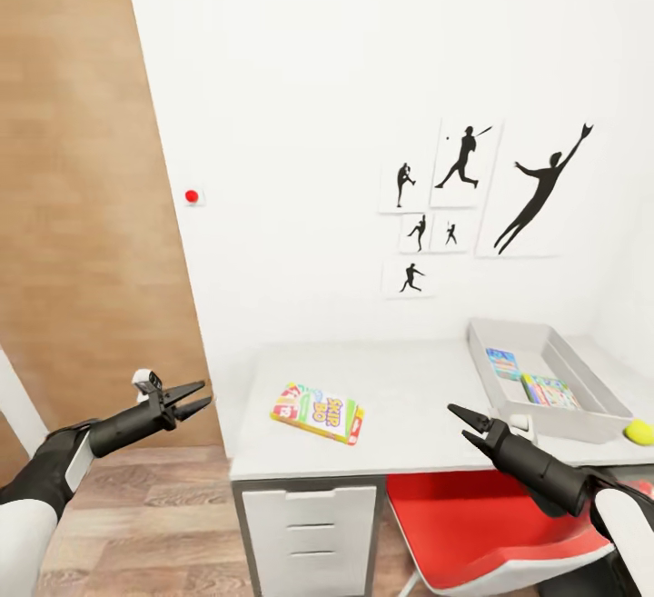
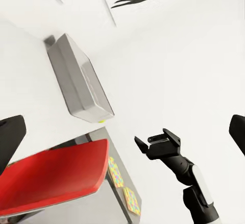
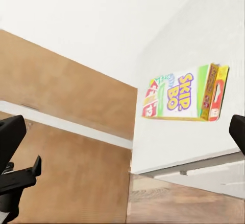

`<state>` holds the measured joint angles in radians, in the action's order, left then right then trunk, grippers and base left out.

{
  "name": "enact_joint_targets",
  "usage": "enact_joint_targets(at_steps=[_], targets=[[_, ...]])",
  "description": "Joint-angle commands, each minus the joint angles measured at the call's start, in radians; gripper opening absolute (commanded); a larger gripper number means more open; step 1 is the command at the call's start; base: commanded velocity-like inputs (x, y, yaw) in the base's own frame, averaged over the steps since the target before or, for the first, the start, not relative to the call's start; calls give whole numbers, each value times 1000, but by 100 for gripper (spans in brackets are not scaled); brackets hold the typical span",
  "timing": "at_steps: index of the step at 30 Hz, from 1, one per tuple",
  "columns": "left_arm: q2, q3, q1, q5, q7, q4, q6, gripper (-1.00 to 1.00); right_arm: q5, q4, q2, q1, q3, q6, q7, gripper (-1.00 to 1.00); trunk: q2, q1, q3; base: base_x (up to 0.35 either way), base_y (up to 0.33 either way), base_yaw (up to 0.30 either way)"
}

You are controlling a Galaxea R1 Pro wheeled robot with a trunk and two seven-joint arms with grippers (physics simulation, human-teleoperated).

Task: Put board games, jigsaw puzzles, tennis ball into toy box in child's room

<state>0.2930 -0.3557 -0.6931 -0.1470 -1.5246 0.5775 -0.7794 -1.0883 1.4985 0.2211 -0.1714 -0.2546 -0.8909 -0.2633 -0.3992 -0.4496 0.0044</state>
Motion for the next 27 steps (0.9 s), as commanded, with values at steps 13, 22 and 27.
enact_joint_targets(at_steps=[13,22,27], targets=[[0,0,0,0,-3,-1,-11,100,6,1,0,0,1,-3,-7,100,-1,0,0,-2,286,281],[1,0,0,0,-3,-1,-11,100,7,10,-23,0,0,-4,-10,100,-1,0,0,0,213,107],[0,0,0,0,-3,-1,-11,100,7,9,-26,0,0,-3,-9,100,-1,0,0,0,12,3]])
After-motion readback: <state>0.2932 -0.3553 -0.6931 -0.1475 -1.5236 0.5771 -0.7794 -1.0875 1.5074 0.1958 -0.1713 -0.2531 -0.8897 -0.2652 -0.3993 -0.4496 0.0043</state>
